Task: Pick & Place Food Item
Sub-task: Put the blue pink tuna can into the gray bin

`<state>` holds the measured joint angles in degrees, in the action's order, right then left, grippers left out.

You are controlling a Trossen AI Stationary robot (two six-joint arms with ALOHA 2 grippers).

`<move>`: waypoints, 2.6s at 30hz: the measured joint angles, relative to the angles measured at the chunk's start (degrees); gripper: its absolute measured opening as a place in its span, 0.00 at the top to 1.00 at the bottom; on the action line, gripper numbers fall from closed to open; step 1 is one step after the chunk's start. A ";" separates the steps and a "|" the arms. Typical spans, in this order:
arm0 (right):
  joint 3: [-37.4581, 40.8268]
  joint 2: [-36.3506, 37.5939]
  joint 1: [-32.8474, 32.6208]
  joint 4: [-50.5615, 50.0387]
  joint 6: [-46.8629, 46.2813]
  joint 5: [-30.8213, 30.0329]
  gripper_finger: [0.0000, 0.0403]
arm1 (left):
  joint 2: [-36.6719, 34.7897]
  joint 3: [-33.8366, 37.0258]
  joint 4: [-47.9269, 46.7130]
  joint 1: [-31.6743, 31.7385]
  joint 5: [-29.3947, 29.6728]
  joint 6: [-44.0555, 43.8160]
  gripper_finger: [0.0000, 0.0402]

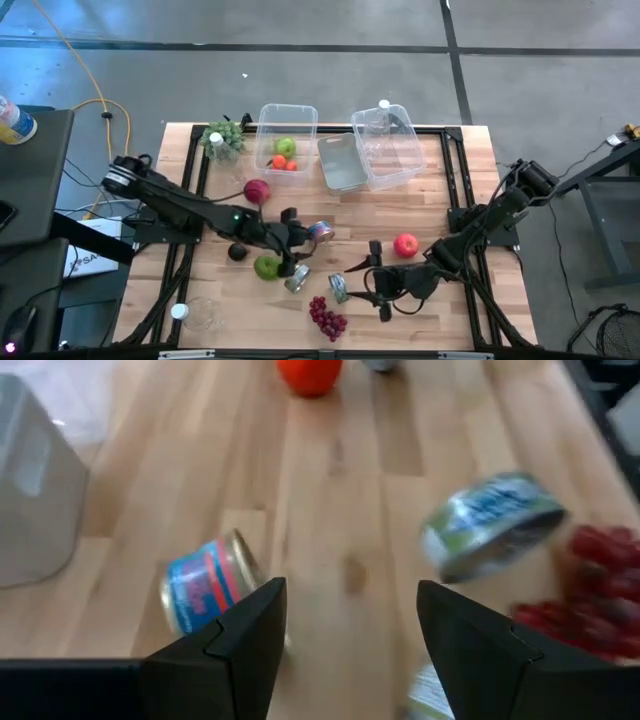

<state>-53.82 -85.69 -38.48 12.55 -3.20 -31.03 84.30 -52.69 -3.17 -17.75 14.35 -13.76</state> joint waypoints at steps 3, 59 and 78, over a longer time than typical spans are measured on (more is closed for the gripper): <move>0.00 0.00 -0.02 -0.26 0.78 1.44 0.44 | 1.41 -0.02 1.13 0.45 5.73 -1.45 0.46; 0.00 0.00 -0.02 -3.36 -1.55 1.42 0.44 | 9.55 -0.02 2.02 4.91 6.62 -0.09 0.08; 0.00 -0.02 -0.02 -4.22 -3.28 1.42 0.44 | 14.88 -0.02 2.95 5.29 4.86 -0.15 0.15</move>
<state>-53.82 -85.71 -38.50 8.33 -6.48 -29.61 99.18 -52.71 -0.22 -12.47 19.21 -13.91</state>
